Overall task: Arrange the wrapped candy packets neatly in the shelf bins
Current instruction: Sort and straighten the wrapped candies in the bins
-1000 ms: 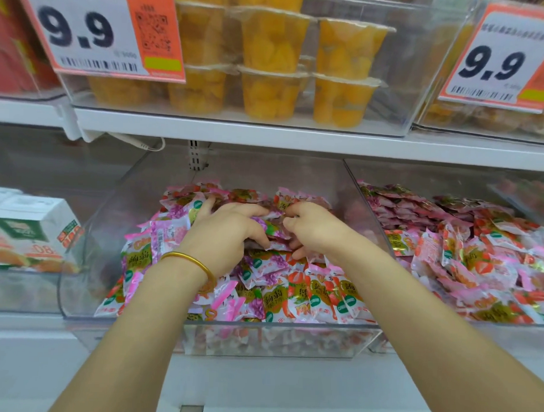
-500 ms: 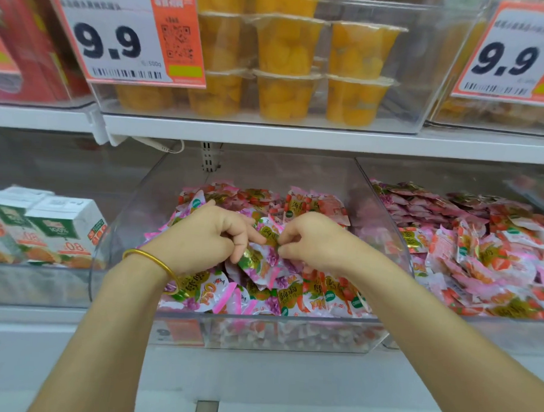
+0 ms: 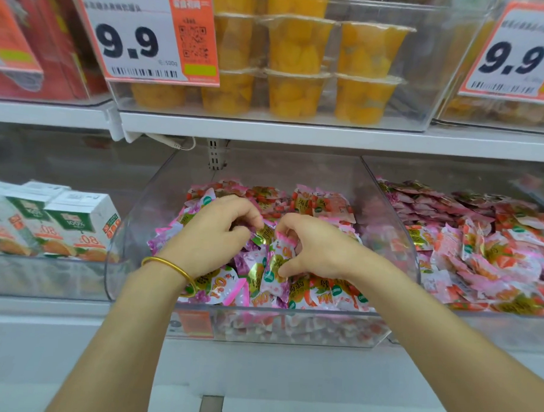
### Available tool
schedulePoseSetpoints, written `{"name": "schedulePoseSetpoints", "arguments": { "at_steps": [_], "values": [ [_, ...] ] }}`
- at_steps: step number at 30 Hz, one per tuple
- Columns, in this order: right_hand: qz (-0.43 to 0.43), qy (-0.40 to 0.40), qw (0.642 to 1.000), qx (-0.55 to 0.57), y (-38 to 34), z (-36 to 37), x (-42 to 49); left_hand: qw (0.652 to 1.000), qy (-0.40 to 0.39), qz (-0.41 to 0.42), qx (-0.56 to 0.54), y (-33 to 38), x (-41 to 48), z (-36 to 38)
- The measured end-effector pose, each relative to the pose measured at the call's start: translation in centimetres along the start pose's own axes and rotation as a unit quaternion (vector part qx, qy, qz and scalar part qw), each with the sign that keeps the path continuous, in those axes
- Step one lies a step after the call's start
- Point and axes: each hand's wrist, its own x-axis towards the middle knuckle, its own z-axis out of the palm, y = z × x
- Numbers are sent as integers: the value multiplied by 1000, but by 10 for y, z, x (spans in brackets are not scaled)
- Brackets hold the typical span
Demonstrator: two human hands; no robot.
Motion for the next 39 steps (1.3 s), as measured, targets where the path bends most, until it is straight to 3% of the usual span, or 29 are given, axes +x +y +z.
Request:
{"name": "schedulePoseSetpoints", "arguments": {
  "at_steps": [4, 8, 10, 13, 15, 24, 28, 31, 36, 39],
  "values": [
    [-12, 22, 997, 72, 6, -3, -2, 985, -42, 19, 169, -6, 3, 12],
    [-3, 28, 977, 213, 14, -19, -12, 983, -17, -14, 180, -1, 9, 18],
    [27, 69, 961, 267, 21, -29, -15, 982, -12, -16, 188, 4, 10, 20],
    [69, 169, 959, 216, 31, -38, -9, 983, 0, -30, 183, 9, 10, 21],
    [88, 187, 960, 190, 30, -37, 0, 983, 11, -33, 178, 11, 11, 21],
    [92, 25, 995, -1, 18, -17, 36, 978, 3, -50, 201, 10, 13, 22],
    [77, 12, 996, -44, 21, -14, 42, 979, -4, -54, 197, 9, 12, 21],
    [38, 79, 995, -39, 26, -16, 40, 978, -14, -57, 202, 9, 13, 20],
    [-28, 239, 960, 144, 20, -26, 14, 971, -29, -77, 224, 9, 16, 20],
    [-36, 300, 930, 208, 18, -32, -9, 974, 43, -50, 217, 17, 20, 20]
  ]
}}
